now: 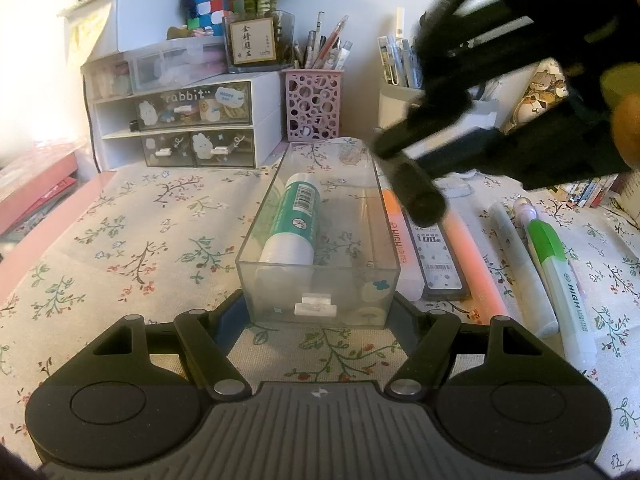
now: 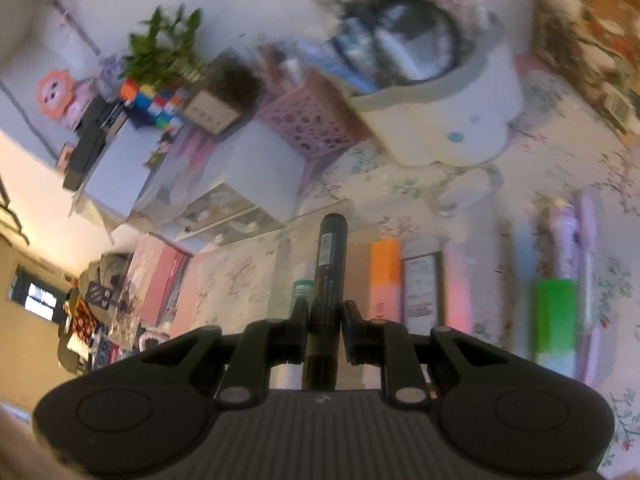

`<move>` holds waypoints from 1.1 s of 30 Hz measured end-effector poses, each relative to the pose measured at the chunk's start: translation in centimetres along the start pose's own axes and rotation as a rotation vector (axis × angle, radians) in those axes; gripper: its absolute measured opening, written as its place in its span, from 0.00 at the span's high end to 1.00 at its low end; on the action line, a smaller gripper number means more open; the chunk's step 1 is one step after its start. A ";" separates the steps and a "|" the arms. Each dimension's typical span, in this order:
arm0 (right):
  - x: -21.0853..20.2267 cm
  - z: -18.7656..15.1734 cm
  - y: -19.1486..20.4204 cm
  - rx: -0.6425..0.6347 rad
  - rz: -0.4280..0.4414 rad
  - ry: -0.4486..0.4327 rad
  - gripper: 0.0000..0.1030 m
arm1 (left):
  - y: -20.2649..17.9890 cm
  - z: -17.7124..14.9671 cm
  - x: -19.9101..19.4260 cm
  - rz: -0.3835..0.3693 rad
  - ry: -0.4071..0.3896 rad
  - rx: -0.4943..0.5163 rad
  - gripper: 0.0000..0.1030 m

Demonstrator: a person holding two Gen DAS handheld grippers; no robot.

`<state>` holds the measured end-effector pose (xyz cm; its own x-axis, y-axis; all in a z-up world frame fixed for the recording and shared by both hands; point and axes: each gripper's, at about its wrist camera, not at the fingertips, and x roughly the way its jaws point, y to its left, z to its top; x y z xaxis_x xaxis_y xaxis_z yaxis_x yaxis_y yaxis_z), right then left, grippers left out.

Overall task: Organize stationery
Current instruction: 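Place the black marker into the clear box beside the glue stick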

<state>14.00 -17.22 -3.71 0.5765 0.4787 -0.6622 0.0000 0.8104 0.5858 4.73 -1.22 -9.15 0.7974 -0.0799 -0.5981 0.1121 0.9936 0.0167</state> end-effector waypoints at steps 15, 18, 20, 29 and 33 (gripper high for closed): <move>3.8 0.0 2.1 -0.087 -0.065 0.102 0.98 | 0.1 0.0 0.1 -0.003 0.001 0.005 0.30; 3.4 -0.3 1.8 -0.090 -0.051 0.101 0.98 | 0.1 0.0 0.1 -0.003 0.001 0.005 0.30; 2.2 0.0 1.4 -0.095 -0.034 0.056 0.98 | 0.0 0.0 0.1 -0.003 0.000 0.006 0.30; 0.4 0.4 -3.2 -0.047 -0.127 0.003 0.98 | 0.0 -0.1 0.0 -0.006 -0.003 0.000 0.30; 0.8 -0.2 -4.1 -0.022 -0.132 0.015 0.98 | 0.0 -0.1 -0.1 -0.003 -0.004 -0.006 0.30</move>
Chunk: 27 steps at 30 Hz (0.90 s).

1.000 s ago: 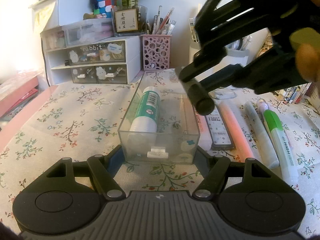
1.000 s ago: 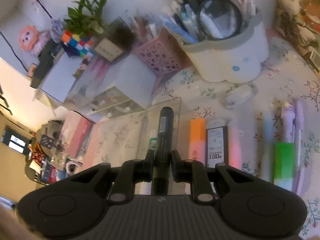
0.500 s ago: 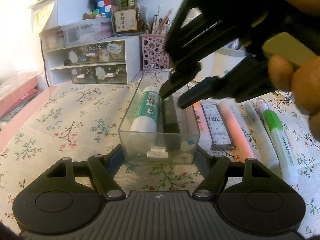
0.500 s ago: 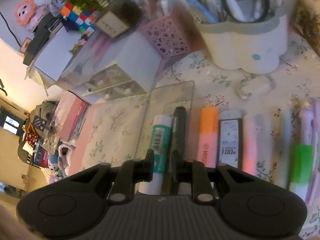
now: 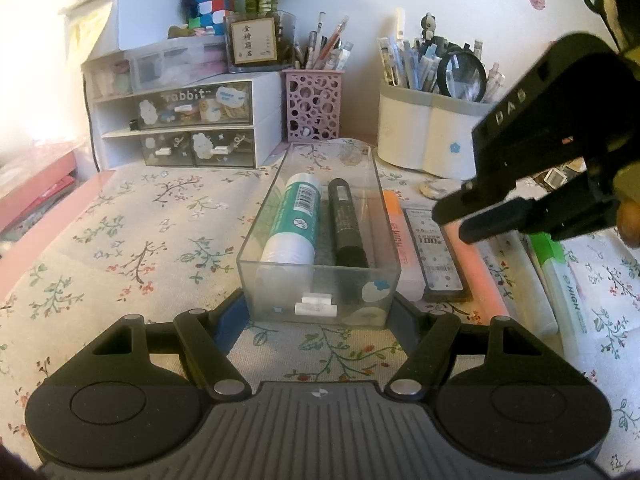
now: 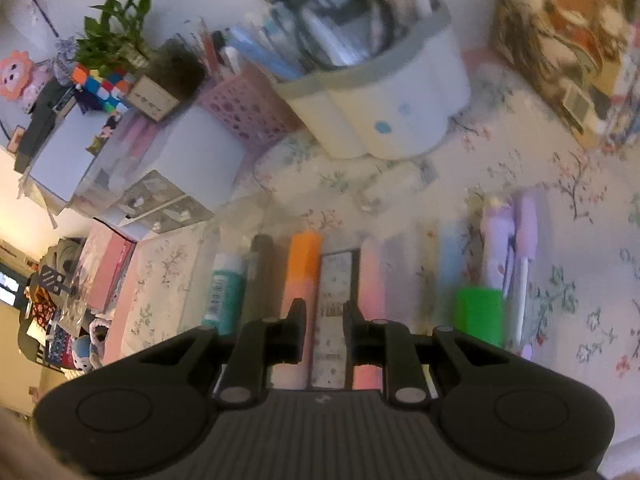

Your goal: Organize stationery

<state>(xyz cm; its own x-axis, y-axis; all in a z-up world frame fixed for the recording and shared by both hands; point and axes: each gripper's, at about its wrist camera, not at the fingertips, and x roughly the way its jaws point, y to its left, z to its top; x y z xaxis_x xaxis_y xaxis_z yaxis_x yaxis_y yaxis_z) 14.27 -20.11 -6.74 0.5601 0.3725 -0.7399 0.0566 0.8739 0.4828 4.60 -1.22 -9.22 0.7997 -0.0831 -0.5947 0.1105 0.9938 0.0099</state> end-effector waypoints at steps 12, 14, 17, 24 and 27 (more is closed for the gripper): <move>-0.6 -0.1 0.6 -0.053 0.010 -0.013 0.98 | -0.1 0.0 -0.1 0.010 -0.001 -0.012 0.30; -0.1 -0.1 1.1 -0.069 0.000 -0.004 0.98 | -0.1 0.0 -0.1 0.011 -0.001 -0.012 0.30; 0.5 -0.3 1.4 -0.081 0.009 0.014 0.98 | -0.1 -0.1 -0.2 0.018 -0.003 -0.017 0.30; 0.6 -0.1 1.6 -0.093 -0.010 0.013 0.98 | 0.4 -0.1 -0.4 0.029 -0.003 -0.018 0.30; 1.2 -0.2 2.4 -0.115 -0.010 0.026 0.96 | 0.6 -0.4 -0.7 0.025 -0.007 -0.023 0.30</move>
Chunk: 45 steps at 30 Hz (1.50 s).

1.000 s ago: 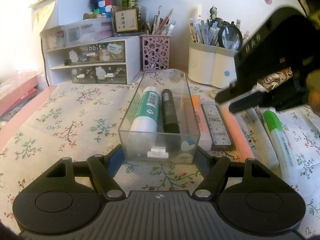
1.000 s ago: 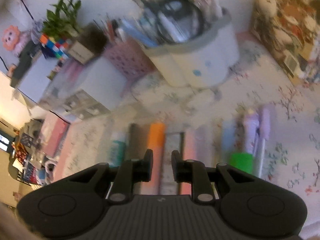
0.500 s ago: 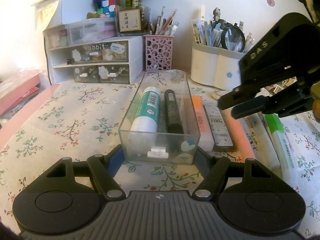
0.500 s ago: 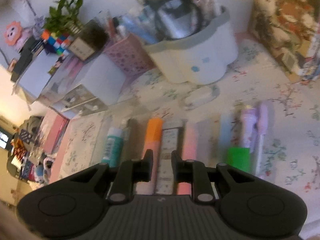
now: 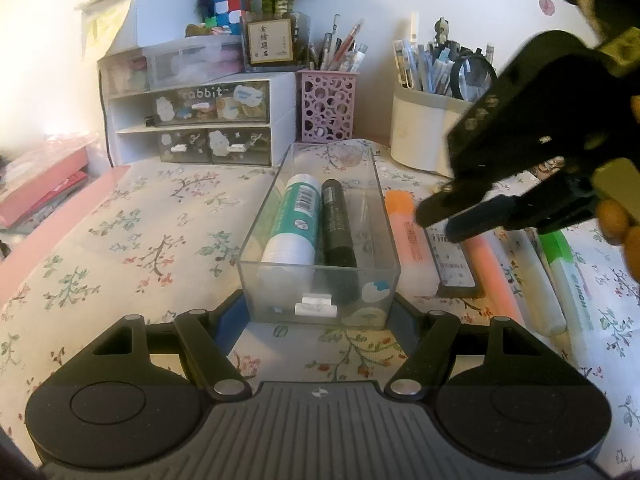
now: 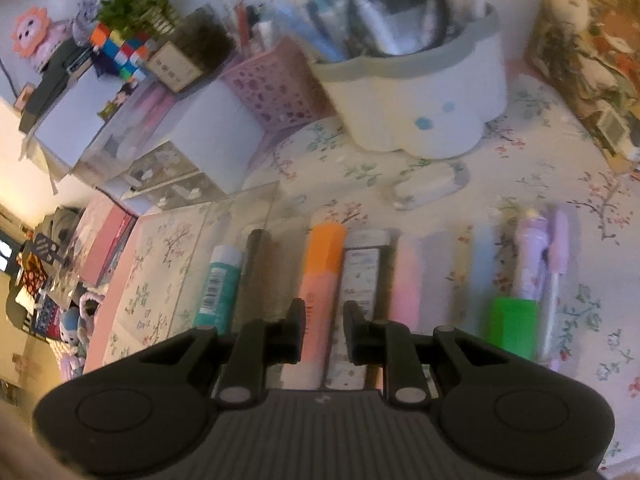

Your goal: Organize stationery

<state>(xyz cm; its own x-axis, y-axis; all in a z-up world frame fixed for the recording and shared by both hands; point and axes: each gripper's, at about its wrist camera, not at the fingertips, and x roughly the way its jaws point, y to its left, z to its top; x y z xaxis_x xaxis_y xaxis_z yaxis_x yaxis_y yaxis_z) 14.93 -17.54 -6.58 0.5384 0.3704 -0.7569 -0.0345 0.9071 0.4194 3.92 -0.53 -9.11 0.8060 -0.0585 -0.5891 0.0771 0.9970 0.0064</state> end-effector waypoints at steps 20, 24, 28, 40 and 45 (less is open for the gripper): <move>2.2 -0.1 2.4 -0.119 -0.045 0.030 0.95 | 0.4 -0.3 -0.3 0.004 -0.003 0.001 0.30; 2.0 -0.5 2.2 -0.098 -0.033 0.020 0.95 | 0.4 -0.2 -0.3 0.002 -0.003 0.002 0.30; 1.8 -0.6 1.8 -0.055 -0.016 0.012 0.95 | 0.4 -0.2 -0.3 0.002 -0.003 0.003 0.30; 0.5 -0.5 -0.4 0.083 0.043 -0.028 0.95 | 0.5 0.1 0.0 -0.012 0.000 -0.063 0.30; 0.0 -0.7 -0.8 0.093 0.065 -0.036 0.95 | 1.4 0.4 -0.2 -0.057 0.003 -0.148 0.30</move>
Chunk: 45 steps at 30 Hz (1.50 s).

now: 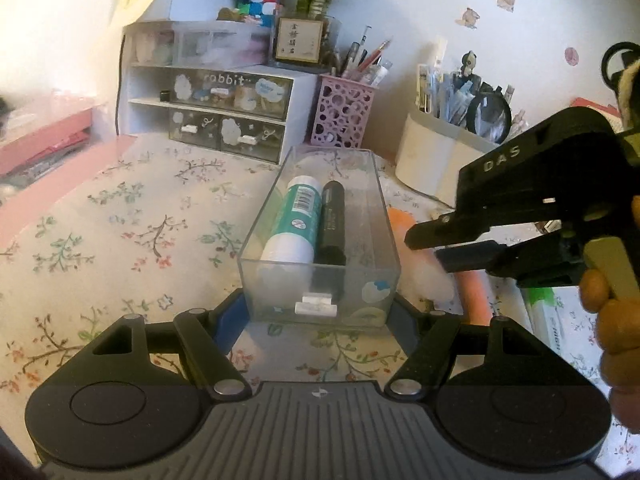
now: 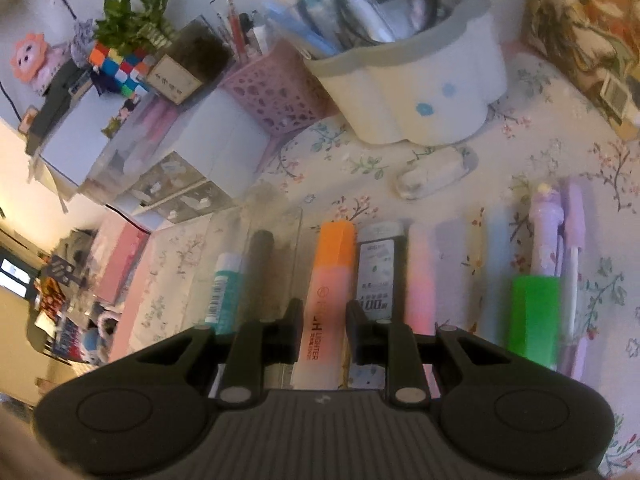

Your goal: Organize stationery

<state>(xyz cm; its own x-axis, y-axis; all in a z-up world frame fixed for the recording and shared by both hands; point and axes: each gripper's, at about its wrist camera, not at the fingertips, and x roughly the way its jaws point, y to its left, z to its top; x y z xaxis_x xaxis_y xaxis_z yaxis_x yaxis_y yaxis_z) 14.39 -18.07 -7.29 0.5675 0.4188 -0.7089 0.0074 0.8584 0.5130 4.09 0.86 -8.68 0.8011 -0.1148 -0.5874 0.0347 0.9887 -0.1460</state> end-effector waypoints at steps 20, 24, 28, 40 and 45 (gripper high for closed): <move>1.8 0.7 4.2 -0.278 -0.103 0.053 0.90 | -0.9 -0.7 0.0 0.056 -0.014 0.091 0.30; -0.1 1.1 2.2 -0.195 -0.062 0.000 0.90 | -0.8 -0.7 -0.1 0.055 -0.017 0.089 0.30; -1.4 1.2 0.5 -0.199 -0.184 -0.012 0.90 | -0.8 -0.7 0.0 0.054 -0.015 0.091 0.30; -0.2 -0.1 0.4 -0.218 -0.235 0.029 0.97 | -0.9 -0.6 0.1 0.050 -0.014 0.095 0.30; -0.8 -0.2 -0.2 -0.166 -0.204 0.018 0.97 | -1.0 -0.6 0.1 0.052 -0.012 0.101 0.30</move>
<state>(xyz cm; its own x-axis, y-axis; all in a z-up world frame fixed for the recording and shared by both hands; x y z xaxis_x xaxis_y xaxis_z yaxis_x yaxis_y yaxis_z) 13.78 -18.52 -6.89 0.5537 0.2357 -0.7987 -0.0155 0.9619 0.2730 3.79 -0.18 -9.11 0.8104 -0.0627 -0.5825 0.0524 0.9980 -0.0345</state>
